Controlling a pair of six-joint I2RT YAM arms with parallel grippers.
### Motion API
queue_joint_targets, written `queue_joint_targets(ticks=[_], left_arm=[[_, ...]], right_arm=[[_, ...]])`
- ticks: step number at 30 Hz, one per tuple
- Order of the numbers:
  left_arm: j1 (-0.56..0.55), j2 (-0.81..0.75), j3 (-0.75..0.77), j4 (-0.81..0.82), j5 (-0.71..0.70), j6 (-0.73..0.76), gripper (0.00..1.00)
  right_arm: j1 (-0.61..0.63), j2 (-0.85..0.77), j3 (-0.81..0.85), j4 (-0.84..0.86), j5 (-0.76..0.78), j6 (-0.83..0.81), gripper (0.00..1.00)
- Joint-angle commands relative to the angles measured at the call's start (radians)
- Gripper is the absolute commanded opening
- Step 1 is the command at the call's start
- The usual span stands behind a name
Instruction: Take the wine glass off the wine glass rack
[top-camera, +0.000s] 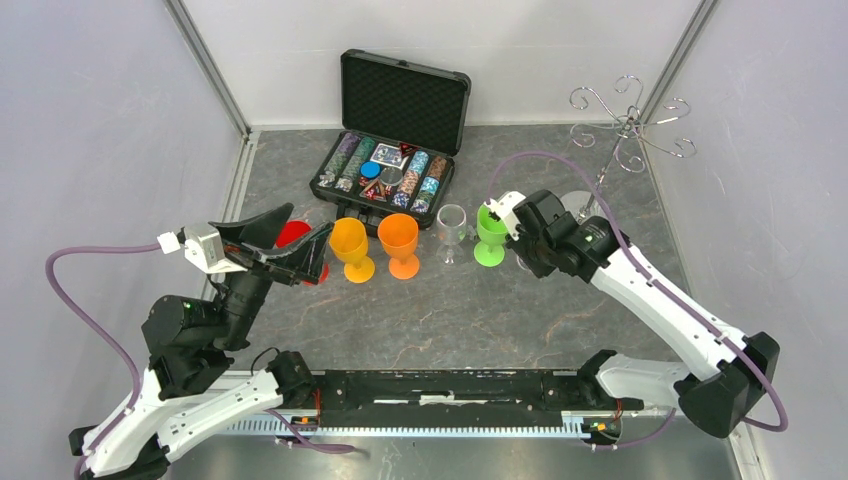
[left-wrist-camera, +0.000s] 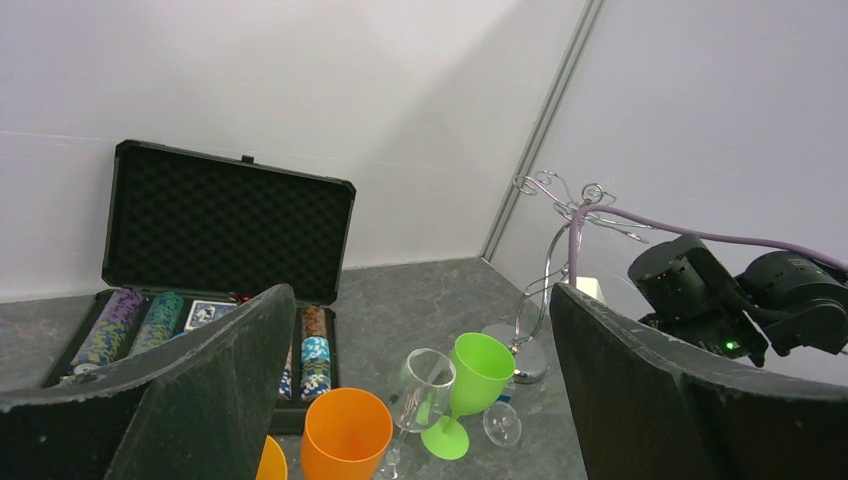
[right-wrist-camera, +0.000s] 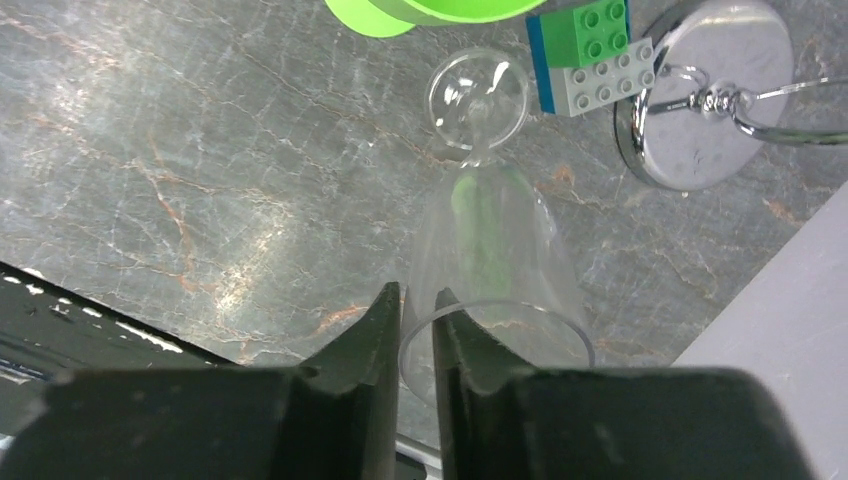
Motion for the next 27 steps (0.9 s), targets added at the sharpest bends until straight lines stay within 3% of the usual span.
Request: queue_joint_targets(ticks=[1,6,9,15,19,22,27], left_arm=[[-0.002,-0.007,-0.007,0.04,-0.029,0.046,1.0],[-0.002,-0.002,0.001,0.033,-0.045,0.036,1.0],[-0.002,0.012,0.026,-0.003,-0.058,0.019,1.0],[-0.003,0.013,0.022,0.005,-0.056,0.017,1.0],[-0.002,0.01,0.017,0.007,-0.058,0.021,1.0],[-0.003,0.007,0.017,0.007,-0.058,0.021,1.0],[-0.003,0.008,0.016,0.008,-0.059,0.021,1.0]], right_arm=[[-0.01,0.031,0.043,0.014,0.076,0.017,0.25],[-0.016,0.045,0.071,0.013,0.104,0.023,0.39],[-0.02,0.039,0.109,0.013,0.103,0.02,0.42],[-0.044,0.057,0.141,0.009,0.115,0.009,0.08],[-0.058,0.079,0.128,0.021,0.115,0.008,0.05],[-0.072,0.094,0.133,0.028,0.117,0.009,0.08],[-0.087,0.106,0.18,0.031,0.132,0.01,0.27]])
